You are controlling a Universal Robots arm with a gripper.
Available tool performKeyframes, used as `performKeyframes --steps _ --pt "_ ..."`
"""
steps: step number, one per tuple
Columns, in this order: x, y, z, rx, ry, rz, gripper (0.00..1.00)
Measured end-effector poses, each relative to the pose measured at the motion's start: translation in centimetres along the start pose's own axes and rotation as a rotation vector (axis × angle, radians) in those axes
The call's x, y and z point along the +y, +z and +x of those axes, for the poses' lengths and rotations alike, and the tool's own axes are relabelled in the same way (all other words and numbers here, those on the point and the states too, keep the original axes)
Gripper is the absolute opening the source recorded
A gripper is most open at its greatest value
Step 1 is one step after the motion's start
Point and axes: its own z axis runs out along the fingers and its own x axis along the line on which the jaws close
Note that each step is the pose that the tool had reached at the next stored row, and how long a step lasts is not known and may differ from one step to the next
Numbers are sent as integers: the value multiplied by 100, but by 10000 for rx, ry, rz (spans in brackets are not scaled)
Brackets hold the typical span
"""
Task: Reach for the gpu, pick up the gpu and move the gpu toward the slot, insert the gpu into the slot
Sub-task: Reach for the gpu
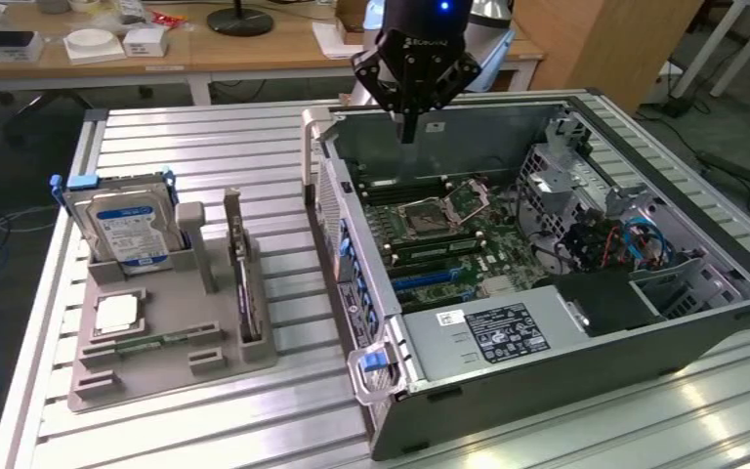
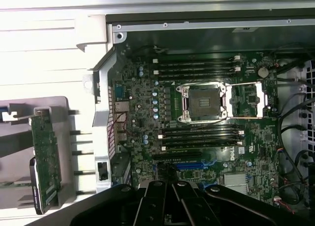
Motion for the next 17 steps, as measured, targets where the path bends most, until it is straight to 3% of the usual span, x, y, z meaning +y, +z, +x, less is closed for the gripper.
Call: performKeyframes --steps 17 --pt "-3 1 41 8 0 1 10"
